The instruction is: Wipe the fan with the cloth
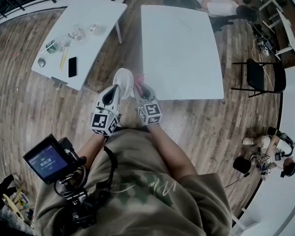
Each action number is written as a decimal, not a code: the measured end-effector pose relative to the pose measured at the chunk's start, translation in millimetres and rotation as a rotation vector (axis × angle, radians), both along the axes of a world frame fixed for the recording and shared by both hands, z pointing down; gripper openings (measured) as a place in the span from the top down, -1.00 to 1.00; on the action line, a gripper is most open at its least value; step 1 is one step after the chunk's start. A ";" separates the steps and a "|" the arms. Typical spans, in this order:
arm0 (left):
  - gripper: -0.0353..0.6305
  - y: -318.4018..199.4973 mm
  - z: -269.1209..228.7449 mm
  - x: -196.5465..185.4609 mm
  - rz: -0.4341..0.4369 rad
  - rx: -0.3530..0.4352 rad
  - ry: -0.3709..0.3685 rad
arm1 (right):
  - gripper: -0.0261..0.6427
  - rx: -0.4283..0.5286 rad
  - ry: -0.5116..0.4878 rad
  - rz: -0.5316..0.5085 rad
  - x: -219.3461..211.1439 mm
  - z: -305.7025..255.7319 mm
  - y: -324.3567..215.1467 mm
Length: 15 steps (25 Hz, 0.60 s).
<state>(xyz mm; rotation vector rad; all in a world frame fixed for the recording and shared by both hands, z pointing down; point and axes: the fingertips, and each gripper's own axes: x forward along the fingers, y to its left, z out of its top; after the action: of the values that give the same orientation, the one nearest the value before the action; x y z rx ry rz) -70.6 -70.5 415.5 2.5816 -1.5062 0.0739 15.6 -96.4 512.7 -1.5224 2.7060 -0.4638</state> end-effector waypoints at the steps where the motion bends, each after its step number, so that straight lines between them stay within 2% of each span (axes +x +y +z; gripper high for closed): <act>1: 0.83 -0.4 1.1 -0.1 -0.012 -0.001 0.002 | 0.64 -0.011 0.003 -0.013 -1.3 4.3 -0.5; 15: 0.83 2.6 16.1 12.0 -0.085 -0.022 -0.035 | 0.63 -0.063 0.003 -0.087 -7.8 17.1 -8.2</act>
<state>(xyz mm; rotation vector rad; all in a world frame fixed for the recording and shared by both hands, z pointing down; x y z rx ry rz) -58.6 -67.9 431.7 2.5088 -1.6157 0.1263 7.8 -104.6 529.8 -1.4235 2.7951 -0.5539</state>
